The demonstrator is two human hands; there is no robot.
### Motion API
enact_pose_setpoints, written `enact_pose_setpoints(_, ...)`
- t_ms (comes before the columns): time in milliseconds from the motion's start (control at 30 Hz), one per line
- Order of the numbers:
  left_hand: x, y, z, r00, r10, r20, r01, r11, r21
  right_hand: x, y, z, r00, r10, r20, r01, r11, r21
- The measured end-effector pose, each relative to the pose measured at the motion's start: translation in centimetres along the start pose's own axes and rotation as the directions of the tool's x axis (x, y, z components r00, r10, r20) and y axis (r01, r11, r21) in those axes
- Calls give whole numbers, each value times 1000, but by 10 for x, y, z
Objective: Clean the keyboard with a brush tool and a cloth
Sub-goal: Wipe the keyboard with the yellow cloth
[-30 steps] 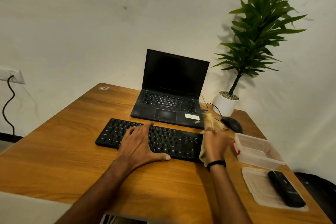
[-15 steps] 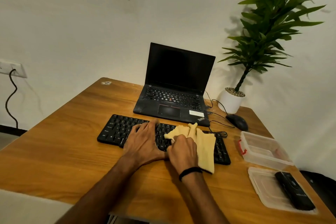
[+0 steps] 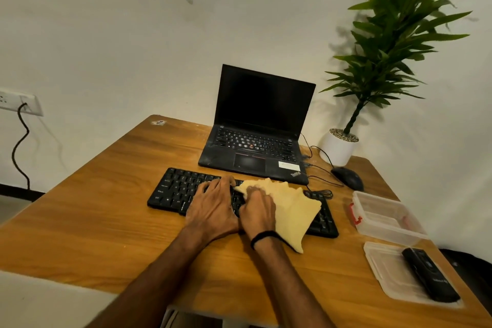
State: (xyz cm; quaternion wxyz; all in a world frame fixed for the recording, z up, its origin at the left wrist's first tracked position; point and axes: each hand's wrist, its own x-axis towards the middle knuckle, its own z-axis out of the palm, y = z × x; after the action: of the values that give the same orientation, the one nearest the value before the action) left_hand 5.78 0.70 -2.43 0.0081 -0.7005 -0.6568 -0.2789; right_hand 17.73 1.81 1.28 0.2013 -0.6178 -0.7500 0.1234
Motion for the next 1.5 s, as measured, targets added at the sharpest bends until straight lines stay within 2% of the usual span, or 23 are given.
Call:
enact_pose_setpoints(100, 2, -1, 2, 1000, 4, -20, -4, 1000, 8, -13, 2, 6, 984, -156, 85, 155, 988, 26)
enact_pose_setpoints(233, 2, -1, 2, 1000, 10, -12, -10, 1000, -2, 8, -2, 6, 998, -57, 35, 57, 998, 12)
enact_pose_setpoints(333, 0, -3, 2, 1000, 28, 2, -28, 1000, 6, -3, -9, 11, 987, -102, 123, 94, 993, 71)
enact_pose_setpoints(400, 2, -1, 0, 1000, 21, 2, -21, 1000, 7, -1, -3, 6, 988, -103, 118, 87, 987, 135)
enact_pose_setpoints(533, 0, 4, -4, 1000, -3, -7, 3, 1000, -27, 9, -2, 1, 994, -70, 80, 70, 998, 2)
enact_pose_setpoints(633, 0, 1, -4, 1000, -6, -8, 6, 1000, -24, -28, 3, 1, 984, -138, 116, 123, 984, 132)
enact_pose_setpoints(700, 1, 2, -5, 999, -31, 26, 32, 998, -50, -33, 15, -17, 981, -103, 162, 48, 948, 314)
enact_pose_setpoints(733, 1, 3, -4, 999, -36, 33, 37, 998, -57, -28, 20, -29, 986, -31, 166, -51, 883, 466)
enact_pose_setpoints(767, 1, 4, -5, 999, -43, 33, 45, 997, -60, -22, 27, -39, 982, 91, 167, -180, 722, 668)
enact_pose_setpoints(800, 0, 4, -5, 998, -54, 33, 56, 997, -60, -16, 32, -49, 955, 230, 185, -271, 434, 859)
enact_pose_setpoints(833, -1, 4, -6, 997, -64, 31, 66, 996, -52, -12, 38, -58, 909, 364, 206, -269, 133, 954)
enact_pose_setpoints(867, -1, 5, -6, 997, -70, 28, 71, 997, -38, -10, 45, -68, 847, 491, 204, -192, -76, 978)
enact_pose_setpoints(900, -2, 5, -6, 997, -69, 23, 70, 997, -25, -10, 55, -78, 774, 611, 164, -78, -164, 983)
enact_pose_setpoints(933, -2, 6, -6, 998, -60, 16, 61, 998, -11, -10, 63, -90, 688, 720, 84, 42, -155, 987)
enact_pose_setpoints(967, -3, 6, -6, 999, -51, 9, 51, 999, 6, -9, 70, -99, 615, 788, -35, 139, -65, 988)
enact_pose_setpoints(1000, -3, 7, -6, 999, -45, 2, 45, 999, 26, -9, 75, -108, 554, 814, -175, 211, 66, 975)
enact_pose_setpoints(1067, -2, 11, -5, 1000, -25, -10, 26, 997, 66, -10, 74, -113, 529, 743, -409, 203, 357, 912)
enact_pose_setpoints(1133, 1, 20, 0, 1000, 12, -1, -11, 994, 108, -7, 71, -100, 628, 563, -537, 72, 646, 760)
enact_pose_setpoints(1200, 5, 30, 7, 999, 28, 45, -35, 986, 163, -5, 72, -81, 827, 294, -480, -49, 887, 459)
enact_pose_setpoints(1267, 9, 36, 14, 996, 14, 86, -32, 977, 212, -10, 71, -59, 961, 136, -241, -100, 982, 158)
enact_pose_setpoints(1333, 13, 34, 17, 996, 4, 91, -26, 970, 240, -19, 71, -40, 995, 47, -83, -52, 997, -60)
enact_pose_setpoints(1400, 15, 31, 20, 997, 6, 81, -26, 968, 251, -27, 69, -35, 999, -13, -49, 7, 993, -119)
enact_pose_setpoints(1500, 16, 31, 22, 995, 2, 97, -29, 961, 276, -21, 64, -38, 998, 9, -62, -15, 996, -87)
